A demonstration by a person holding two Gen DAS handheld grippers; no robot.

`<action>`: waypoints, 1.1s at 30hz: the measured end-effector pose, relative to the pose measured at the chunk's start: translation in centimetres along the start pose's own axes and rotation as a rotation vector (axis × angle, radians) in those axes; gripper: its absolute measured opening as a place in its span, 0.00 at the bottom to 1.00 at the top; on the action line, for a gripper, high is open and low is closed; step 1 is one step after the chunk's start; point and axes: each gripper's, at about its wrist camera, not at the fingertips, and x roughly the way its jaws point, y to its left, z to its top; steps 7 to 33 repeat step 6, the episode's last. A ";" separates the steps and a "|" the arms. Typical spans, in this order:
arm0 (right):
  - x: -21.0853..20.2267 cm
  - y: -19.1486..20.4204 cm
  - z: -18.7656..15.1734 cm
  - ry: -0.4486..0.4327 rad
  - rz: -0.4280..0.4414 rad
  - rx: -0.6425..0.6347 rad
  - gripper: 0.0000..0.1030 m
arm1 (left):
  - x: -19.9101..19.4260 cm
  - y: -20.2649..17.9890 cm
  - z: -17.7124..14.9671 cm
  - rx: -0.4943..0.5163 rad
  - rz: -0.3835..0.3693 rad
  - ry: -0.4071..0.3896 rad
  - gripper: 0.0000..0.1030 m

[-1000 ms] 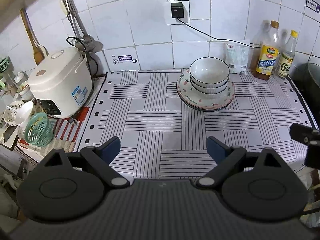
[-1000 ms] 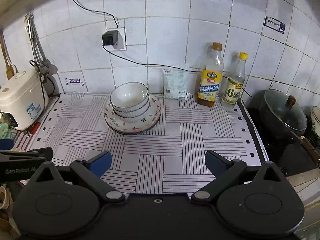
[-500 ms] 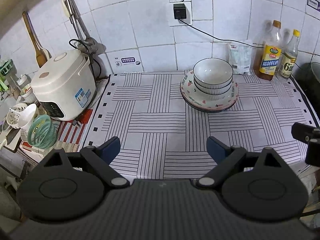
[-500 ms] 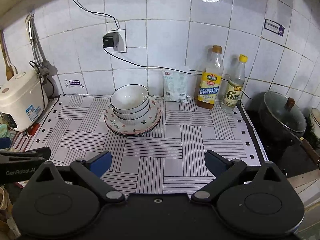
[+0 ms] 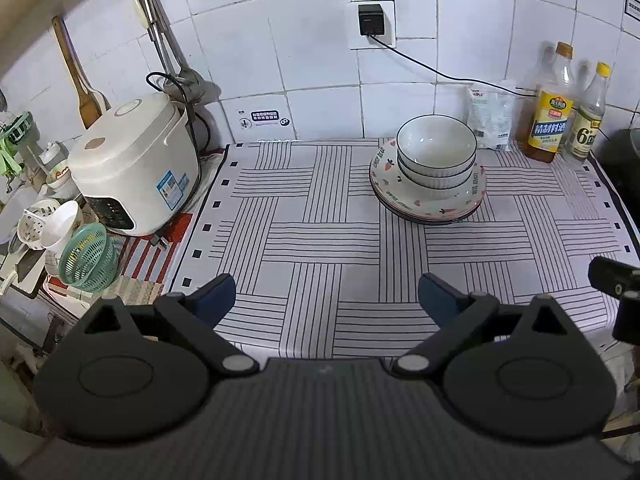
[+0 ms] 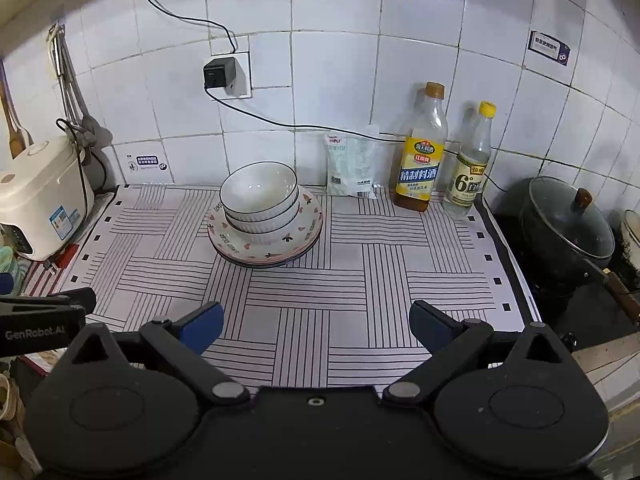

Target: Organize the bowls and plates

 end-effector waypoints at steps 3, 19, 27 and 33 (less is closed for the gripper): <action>0.1 -0.1 0.0 0.004 -0.001 0.002 0.98 | 0.0 0.0 0.0 0.000 -0.002 0.000 0.96; 0.2 -0.1 0.0 0.007 -0.001 0.000 0.98 | -0.1 -0.1 -0.1 0.001 -0.004 0.000 0.96; 0.2 -0.1 0.0 0.007 -0.001 0.000 0.98 | -0.1 -0.1 -0.1 0.001 -0.004 0.000 0.96; 0.2 -0.1 0.0 0.007 -0.001 0.000 0.98 | -0.1 -0.1 -0.1 0.001 -0.004 0.000 0.96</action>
